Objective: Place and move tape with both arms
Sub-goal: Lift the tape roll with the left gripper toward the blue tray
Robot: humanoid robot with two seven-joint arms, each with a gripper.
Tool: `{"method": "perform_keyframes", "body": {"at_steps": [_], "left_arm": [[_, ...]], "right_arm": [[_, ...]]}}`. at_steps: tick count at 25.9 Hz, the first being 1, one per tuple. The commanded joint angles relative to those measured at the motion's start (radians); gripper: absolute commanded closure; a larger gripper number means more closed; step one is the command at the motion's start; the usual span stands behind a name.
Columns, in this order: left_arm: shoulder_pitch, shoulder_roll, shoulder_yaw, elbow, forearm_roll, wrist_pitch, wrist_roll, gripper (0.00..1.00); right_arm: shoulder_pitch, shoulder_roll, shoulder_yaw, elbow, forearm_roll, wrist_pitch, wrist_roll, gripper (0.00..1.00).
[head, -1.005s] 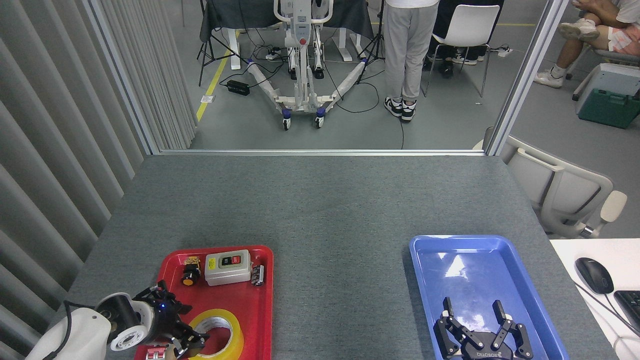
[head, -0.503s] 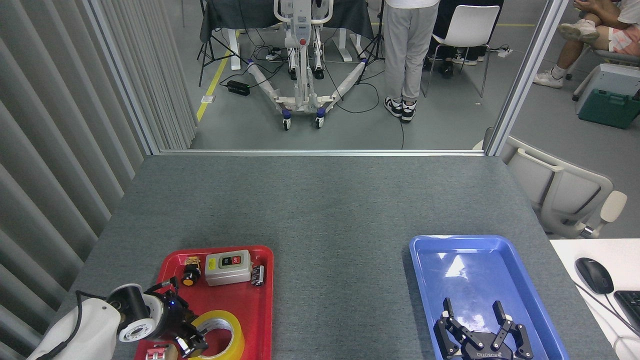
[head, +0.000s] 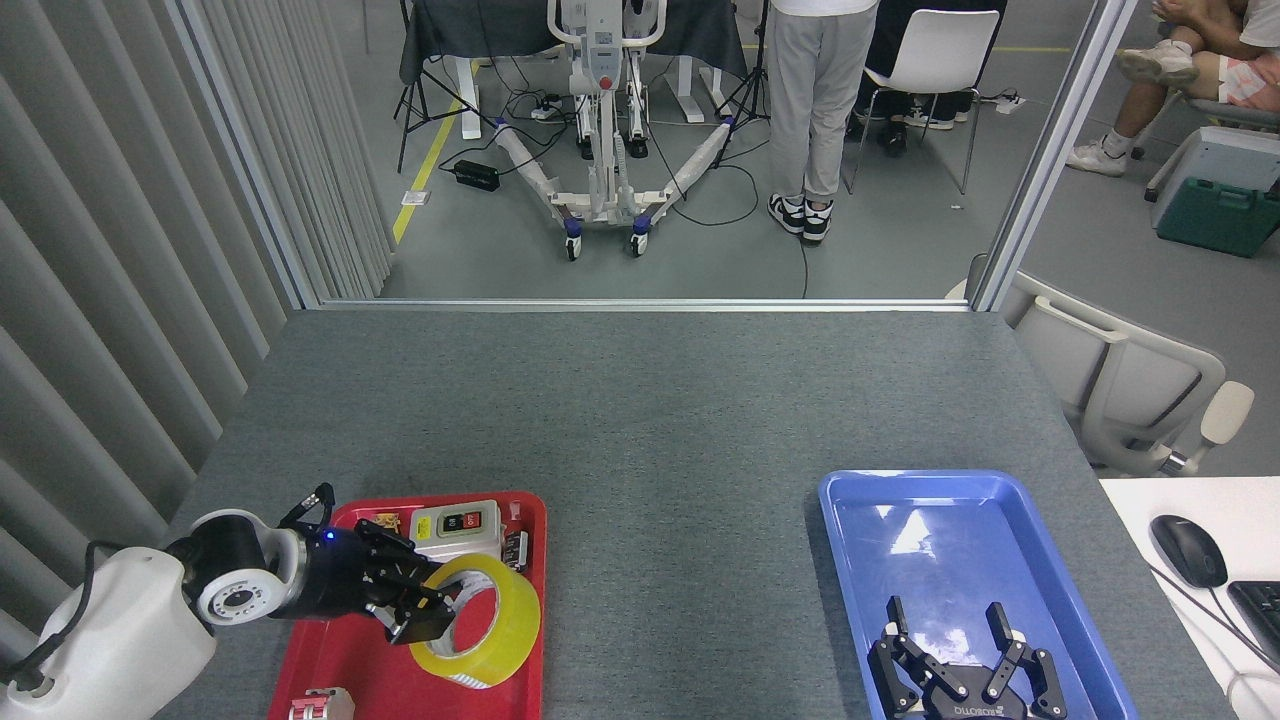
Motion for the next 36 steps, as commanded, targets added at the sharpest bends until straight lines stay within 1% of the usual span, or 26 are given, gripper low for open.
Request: {"method": "perform_keyframes", "body": {"at_steps": [1,4,6,8,9,10,13,15,16,18,20,22,23,25,29,32,36], "left_arm": [[0.003,-0.046,0.061,0.003,0.165,-0.045,0.059,1.00],[0.010,-0.146,0.076,0.041,0.261,-0.094,0.144,1.00],[0.016,-0.231,0.076,0.096,0.304,-0.129,0.188,1.00],[0.027,-0.330,0.083,0.182,0.308,-0.129,0.197,1.00],[0.027,-0.380,0.096,0.237,0.305,-0.129,0.197,1.00],[0.027,-0.417,0.109,0.294,0.304,-0.129,0.197,1.00],[0.006,-0.489,0.109,0.385,0.304,-0.129,0.194,1.00],[0.006,-0.526,0.104,0.391,0.304,-0.129,0.194,1.00],[0.006,-0.543,0.098,0.391,0.302,-0.129,0.193,1.00],[0.003,-0.552,0.066,0.394,0.302,-0.129,0.193,1.00],[-0.004,-0.548,0.056,0.392,0.310,-0.129,0.194,1.00],[-0.005,-0.541,0.056,0.391,0.313,-0.129,0.194,1.00],[-0.005,-0.540,0.055,0.391,0.313,-0.129,0.194,1.00],[0.000,-0.540,0.055,0.391,0.313,-0.129,0.196,1.00],[0.003,-0.538,0.055,0.388,0.314,-0.129,0.196,1.00],[0.021,-0.514,0.060,0.382,0.317,-0.129,0.202,1.00],[0.035,-0.501,0.060,0.365,0.327,-0.129,0.203,1.00]], "right_arm": [[0.000,0.000,0.000,0.000,0.000,-0.005,-0.006,0.00],[0.000,0.000,0.000,0.000,0.000,-0.005,-0.009,0.00],[0.000,-0.002,0.000,0.000,0.000,-0.007,-0.009,0.00],[-0.001,-0.002,0.000,0.000,0.000,-0.014,-0.011,0.00],[-0.001,-0.002,0.000,0.000,0.000,-0.036,-0.013,0.00],[-0.001,-0.002,-0.002,-0.002,0.000,-0.067,-0.014,0.00],[0.008,-0.014,-0.017,-0.011,-0.002,-0.195,-0.045,0.00],[0.026,-0.019,-0.052,-0.021,-0.002,-0.283,-0.085,0.00],[0.042,-0.019,-0.078,-0.029,-0.002,-0.349,-0.097,0.00],[0.074,-0.025,-0.144,-0.037,-0.005,-0.536,-0.108,0.00],[0.098,-0.028,-0.206,-0.038,-0.012,-0.740,-0.118,0.00],[0.106,-0.031,-0.238,-0.038,-0.023,-0.886,-0.140,0.00],[0.105,-0.038,-0.241,-0.038,-0.029,-0.926,-0.146,0.00],[0.105,-0.046,-0.239,-0.038,-0.037,-0.926,-0.149,0.00],[0.092,-0.043,-0.227,-0.038,-0.038,-0.926,-0.148,0.00],[0.083,-0.040,-0.222,-0.038,-0.037,-0.926,-0.146,0.00],[0.028,-0.035,-0.140,-0.038,-0.029,-0.926,-0.144,0.01]]}}
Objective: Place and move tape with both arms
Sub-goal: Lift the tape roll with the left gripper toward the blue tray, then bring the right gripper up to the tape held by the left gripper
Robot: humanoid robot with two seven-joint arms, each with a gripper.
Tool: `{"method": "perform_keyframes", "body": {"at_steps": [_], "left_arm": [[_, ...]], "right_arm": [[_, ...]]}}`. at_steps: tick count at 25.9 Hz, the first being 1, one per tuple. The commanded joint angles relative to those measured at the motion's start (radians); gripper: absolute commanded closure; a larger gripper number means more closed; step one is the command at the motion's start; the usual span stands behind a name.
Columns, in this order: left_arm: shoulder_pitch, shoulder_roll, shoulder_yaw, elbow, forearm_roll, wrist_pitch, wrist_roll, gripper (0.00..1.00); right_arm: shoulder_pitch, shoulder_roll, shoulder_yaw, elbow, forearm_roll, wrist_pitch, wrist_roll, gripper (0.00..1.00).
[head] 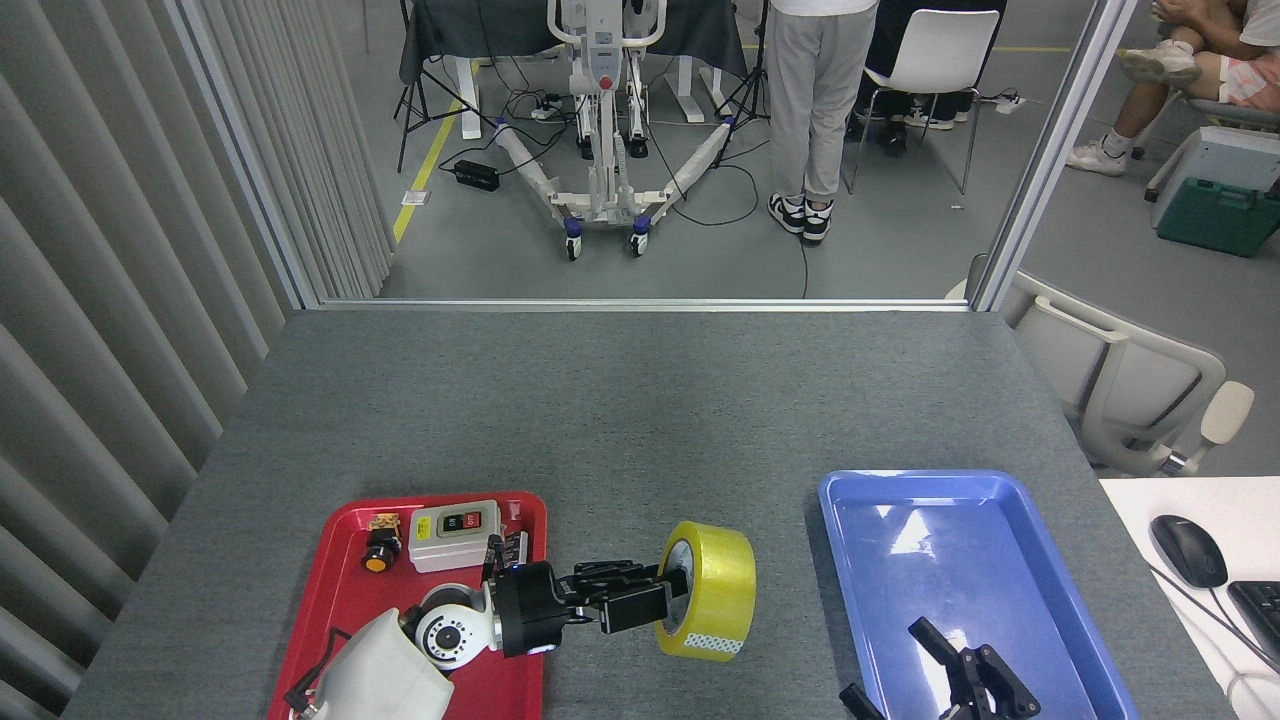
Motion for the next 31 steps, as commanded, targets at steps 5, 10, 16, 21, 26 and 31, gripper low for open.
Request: {"method": "perform_keyframes", "body": {"at_steps": [5,10,16,21,26,31], "left_arm": [[0.013,0.000,0.000,-0.009,0.005,0.000,0.001,1.00],[0.013,-0.003,-0.001,-0.009,0.005,0.000,0.001,1.00],[0.013,-0.003,-0.006,-0.029,0.002,0.000,0.001,1.00],[0.016,-0.004,-0.021,-0.058,-0.006,0.000,0.001,1.00],[0.021,-0.007,-0.023,-0.060,-0.007,0.000,-0.001,1.00],[0.022,-0.016,-0.030,-0.060,-0.010,0.000,-0.001,1.00]], "right_arm": [[-0.060,0.012,0.105,0.002,0.027,-0.002,0.008,0.01],[-0.060,0.021,0.128,0.008,0.056,-0.002,0.009,0.01],[-0.095,0.033,0.217,0.029,0.070,-0.002,0.011,0.01],[-0.106,0.047,0.256,0.043,0.075,-0.002,0.057,0.01],[-0.108,0.061,0.278,0.043,0.075,-0.002,0.060,0.02],[-0.109,0.064,0.290,0.043,0.075,-0.002,0.060,0.22]]}}
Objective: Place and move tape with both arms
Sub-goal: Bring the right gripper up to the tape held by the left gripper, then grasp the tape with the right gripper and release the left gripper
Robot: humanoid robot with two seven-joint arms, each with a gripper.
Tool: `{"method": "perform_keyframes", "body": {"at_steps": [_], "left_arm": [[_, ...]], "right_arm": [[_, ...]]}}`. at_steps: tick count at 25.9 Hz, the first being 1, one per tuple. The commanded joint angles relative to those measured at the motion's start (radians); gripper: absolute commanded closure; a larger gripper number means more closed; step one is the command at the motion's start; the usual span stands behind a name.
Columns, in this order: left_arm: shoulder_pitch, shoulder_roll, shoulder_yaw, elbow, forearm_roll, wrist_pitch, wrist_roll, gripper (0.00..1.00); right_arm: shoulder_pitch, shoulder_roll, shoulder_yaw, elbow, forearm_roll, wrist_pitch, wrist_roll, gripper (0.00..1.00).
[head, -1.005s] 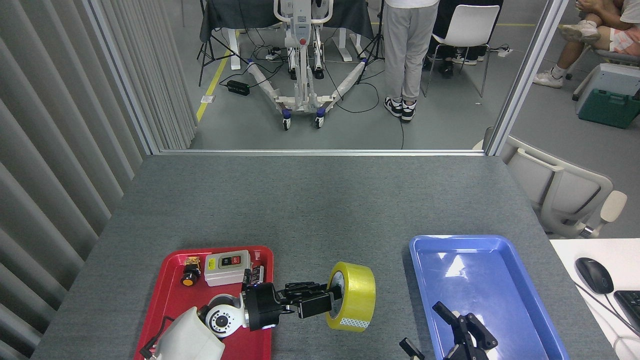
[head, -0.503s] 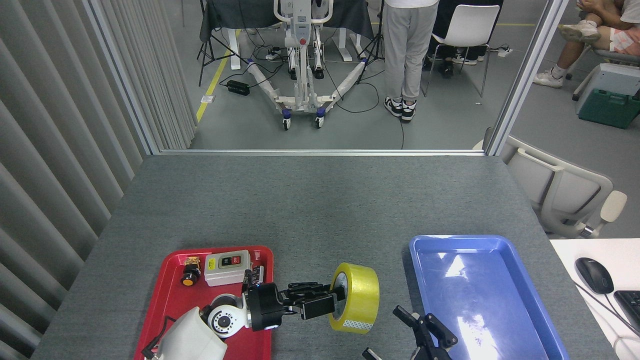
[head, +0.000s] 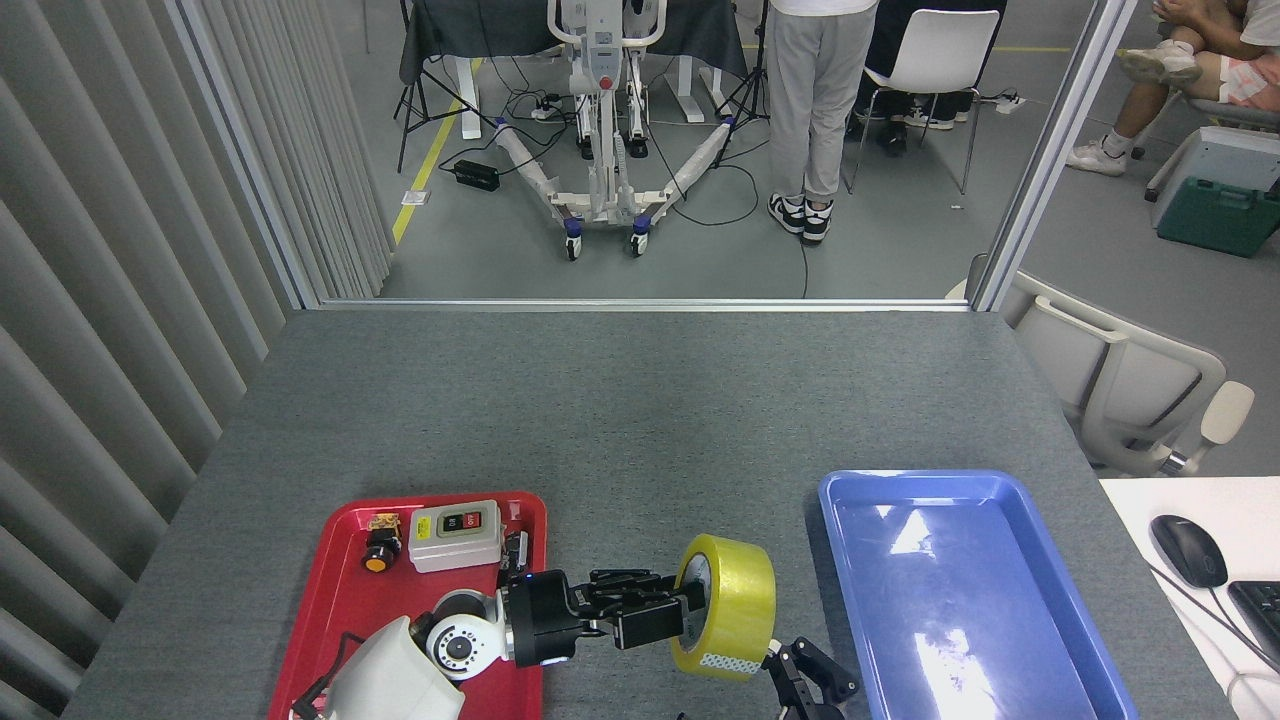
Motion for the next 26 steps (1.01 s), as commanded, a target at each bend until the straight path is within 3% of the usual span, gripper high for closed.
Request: {"method": "perform_keyframes", "body": {"at_steps": [1,3,7,13,14,19,24,26], "left_arm": [[0.003,-0.005,-0.009,-0.001,-0.002,0.000,0.000,1.00],[0.006,-0.006,-0.009,0.001,-0.003,0.000,0.000,1.00],[0.006,-0.006,-0.007,0.001,-0.003,0.000,0.002,0.73],[0.006,0.003,-0.003,-0.002,0.000,0.000,0.040,0.07],[0.006,0.008,-0.001,-0.002,0.001,0.000,0.068,0.01],[0.075,0.090,0.055,-0.114,-0.002,0.000,0.238,0.01],[0.133,0.189,0.126,-0.171,-0.022,0.253,0.281,0.01],[0.197,0.206,0.198,-0.217,-0.100,0.307,0.327,0.01]], "right_arm": [[0.000,0.003,0.005,0.000,0.000,0.000,0.001,0.27],[0.000,0.003,0.005,0.000,0.000,0.000,0.001,0.40],[0.003,0.003,0.003,-0.002,0.002,0.000,0.001,0.63],[0.009,-0.003,-0.032,-0.002,0.000,0.000,0.001,0.87],[0.012,-0.003,-0.044,-0.002,0.000,0.000,0.001,0.90],[0.018,-0.006,-0.093,-0.003,-0.002,0.000,0.001,0.95],[0.027,-0.010,-0.106,-0.003,-0.006,0.000,0.001,0.97],[0.029,-0.013,-0.127,-0.005,-0.008,0.000,0.001,0.97]]}}
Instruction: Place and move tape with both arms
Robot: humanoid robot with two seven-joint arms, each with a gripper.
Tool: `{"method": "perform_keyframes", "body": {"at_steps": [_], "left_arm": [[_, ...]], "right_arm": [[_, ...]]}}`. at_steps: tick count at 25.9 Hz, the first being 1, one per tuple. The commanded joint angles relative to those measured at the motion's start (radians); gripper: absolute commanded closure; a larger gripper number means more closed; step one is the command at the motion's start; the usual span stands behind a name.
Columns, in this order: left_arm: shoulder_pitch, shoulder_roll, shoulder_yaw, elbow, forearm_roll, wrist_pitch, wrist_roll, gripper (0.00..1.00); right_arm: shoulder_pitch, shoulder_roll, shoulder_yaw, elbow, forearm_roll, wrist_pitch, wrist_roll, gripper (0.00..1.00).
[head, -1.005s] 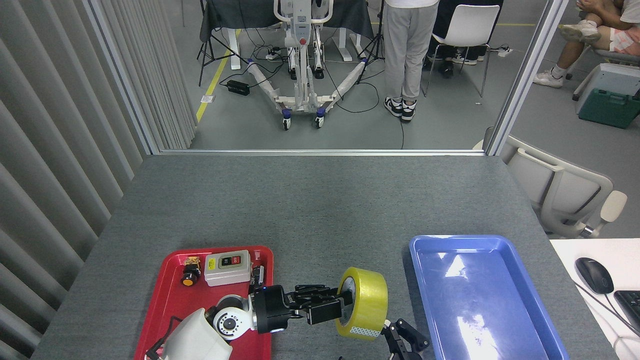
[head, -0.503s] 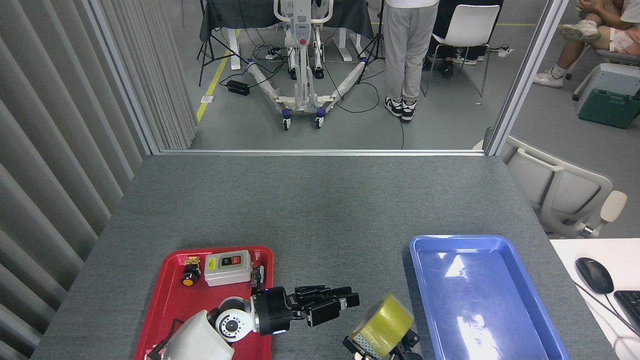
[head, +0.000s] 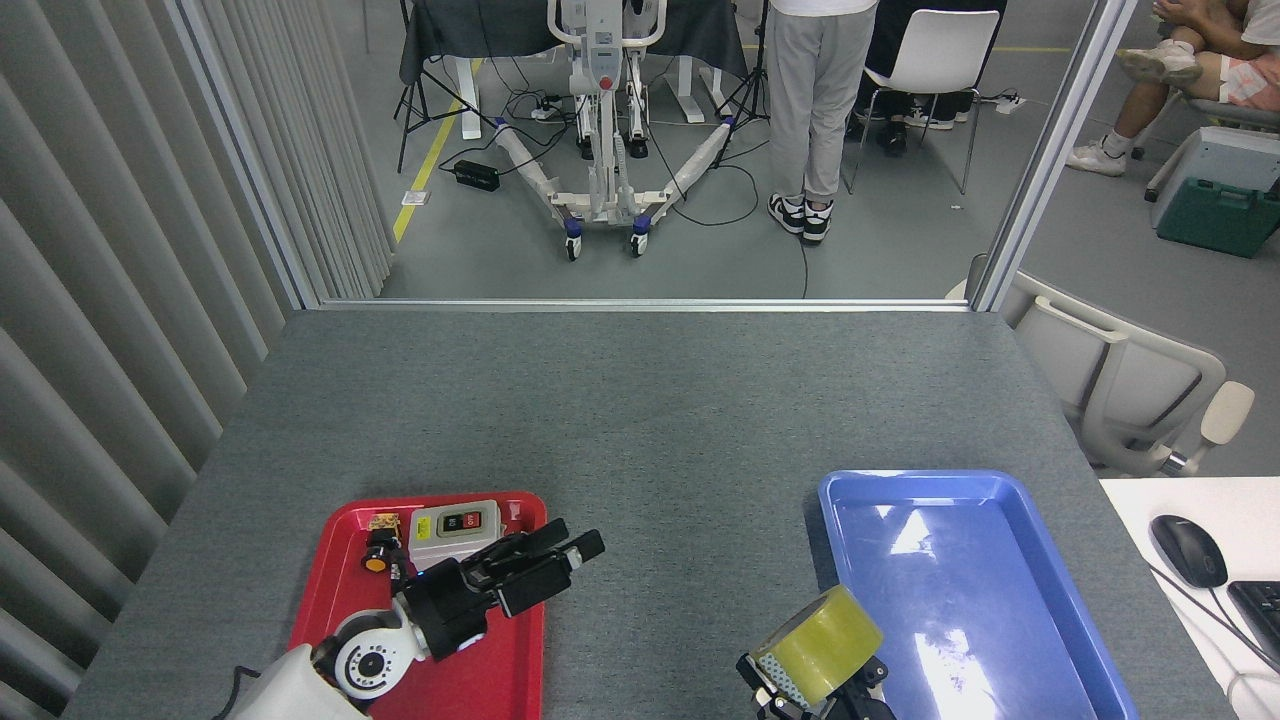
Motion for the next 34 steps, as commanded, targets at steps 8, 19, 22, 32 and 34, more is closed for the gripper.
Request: {"method": "perform_keyframes", "body": {"at_steps": [8,19,22,32,34], "left_arm": [[0.425,0.036,0.404,-0.407,-0.786,0.318,0.416,0.01],[0.588,-0.049,0.496,-0.496,-0.832,0.386,0.427,0.01],[0.586,-0.047,0.496,-0.491,-0.830,0.386,0.427,0.01],[0.575,-0.033,0.481,-0.470,-0.821,0.383,0.418,0.01],[0.577,-0.030,0.481,-0.470,-0.820,0.383,0.418,0.01]], "right_arm": [[-0.048,-0.032,-0.031,-0.010,-0.042,0.269,0.240,0.97],[-0.249,-0.149,0.022,0.031,-0.062,0.813,0.708,0.92],[-0.273,-0.183,0.027,0.083,-0.146,0.835,0.755,0.91],[-0.295,-0.223,0.024,0.105,-0.298,0.919,0.924,0.88],[-0.295,-0.224,0.018,0.105,-0.300,0.921,0.946,0.86]]}}
